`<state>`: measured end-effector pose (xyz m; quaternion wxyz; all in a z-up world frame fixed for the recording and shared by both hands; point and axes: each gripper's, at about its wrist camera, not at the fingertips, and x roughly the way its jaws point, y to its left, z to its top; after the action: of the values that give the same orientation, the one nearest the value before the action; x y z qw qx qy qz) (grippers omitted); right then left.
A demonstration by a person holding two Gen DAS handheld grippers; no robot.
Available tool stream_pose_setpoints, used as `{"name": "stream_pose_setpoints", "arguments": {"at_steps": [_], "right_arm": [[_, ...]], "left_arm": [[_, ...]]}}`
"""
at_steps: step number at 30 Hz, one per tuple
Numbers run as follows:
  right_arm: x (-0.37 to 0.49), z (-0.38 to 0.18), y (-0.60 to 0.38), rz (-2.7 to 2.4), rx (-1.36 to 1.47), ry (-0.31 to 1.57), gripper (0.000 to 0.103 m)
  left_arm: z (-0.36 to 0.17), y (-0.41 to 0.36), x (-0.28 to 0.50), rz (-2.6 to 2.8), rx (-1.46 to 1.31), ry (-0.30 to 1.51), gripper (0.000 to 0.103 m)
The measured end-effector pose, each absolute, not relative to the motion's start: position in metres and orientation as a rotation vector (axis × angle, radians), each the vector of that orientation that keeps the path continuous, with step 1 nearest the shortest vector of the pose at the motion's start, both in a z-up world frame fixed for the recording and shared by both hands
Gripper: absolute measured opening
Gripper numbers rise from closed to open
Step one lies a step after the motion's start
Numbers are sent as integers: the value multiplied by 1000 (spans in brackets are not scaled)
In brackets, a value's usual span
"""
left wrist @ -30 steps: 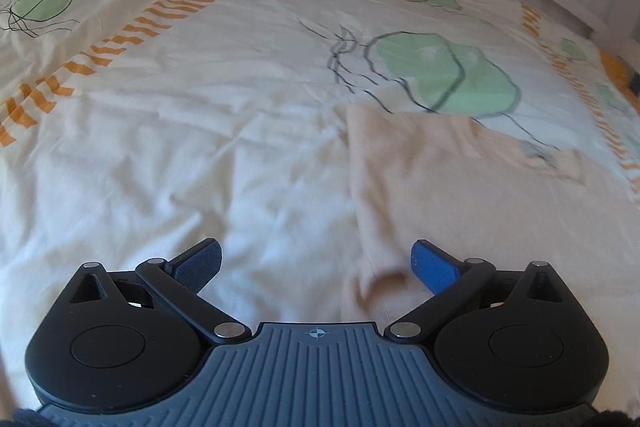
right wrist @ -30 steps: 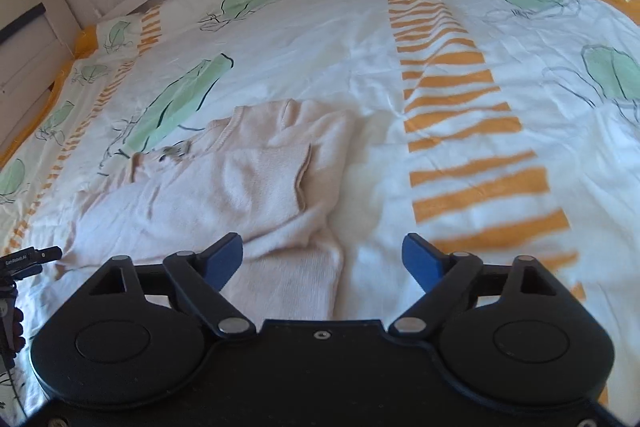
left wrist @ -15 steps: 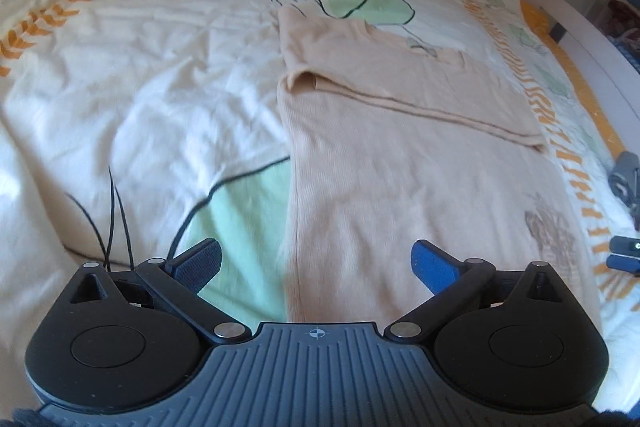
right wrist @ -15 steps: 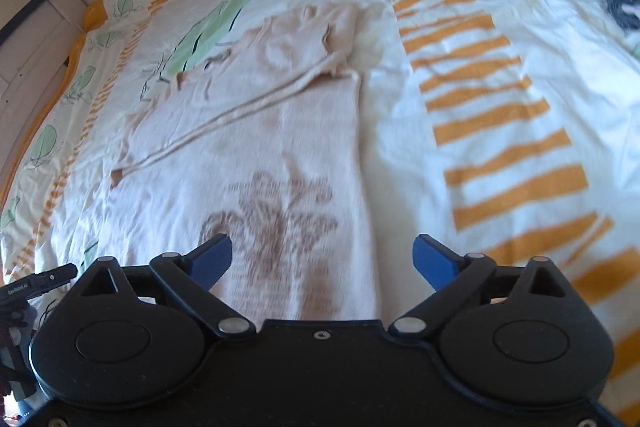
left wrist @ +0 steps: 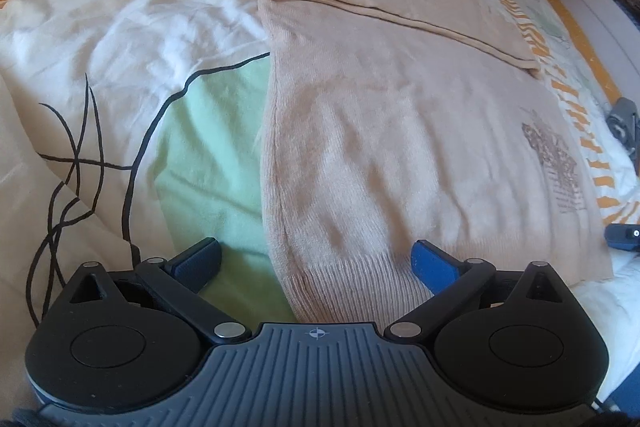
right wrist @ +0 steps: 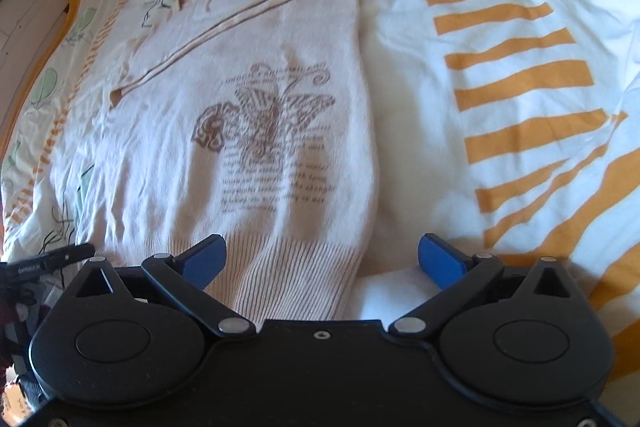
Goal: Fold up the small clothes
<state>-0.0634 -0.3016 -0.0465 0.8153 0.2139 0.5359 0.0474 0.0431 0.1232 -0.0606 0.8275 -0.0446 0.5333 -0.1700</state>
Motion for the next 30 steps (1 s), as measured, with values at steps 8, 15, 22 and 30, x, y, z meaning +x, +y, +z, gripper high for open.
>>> {"name": "stream_pose_setpoints", "arguments": {"at_steps": [8, 15, 22, 30], "right_arm": [[-67, -51, -293, 183, 473, 1156, 103], [-71, -52, -298, 196, 518, 1153, 72], [-71, -55, -295, 218, 516, 1181, 47], [-72, -53, -292, 238, 519, 1170, 14]], "left_arm": [[-62, 121, 42, -356, -105, 1121, 102], [-55, 126, 37, -328, -136, 1095, 77], [-53, 124, 30, -355, -167, 1123, 66], [-56, 131, 26, -356, -270, 1150, 19]]}}
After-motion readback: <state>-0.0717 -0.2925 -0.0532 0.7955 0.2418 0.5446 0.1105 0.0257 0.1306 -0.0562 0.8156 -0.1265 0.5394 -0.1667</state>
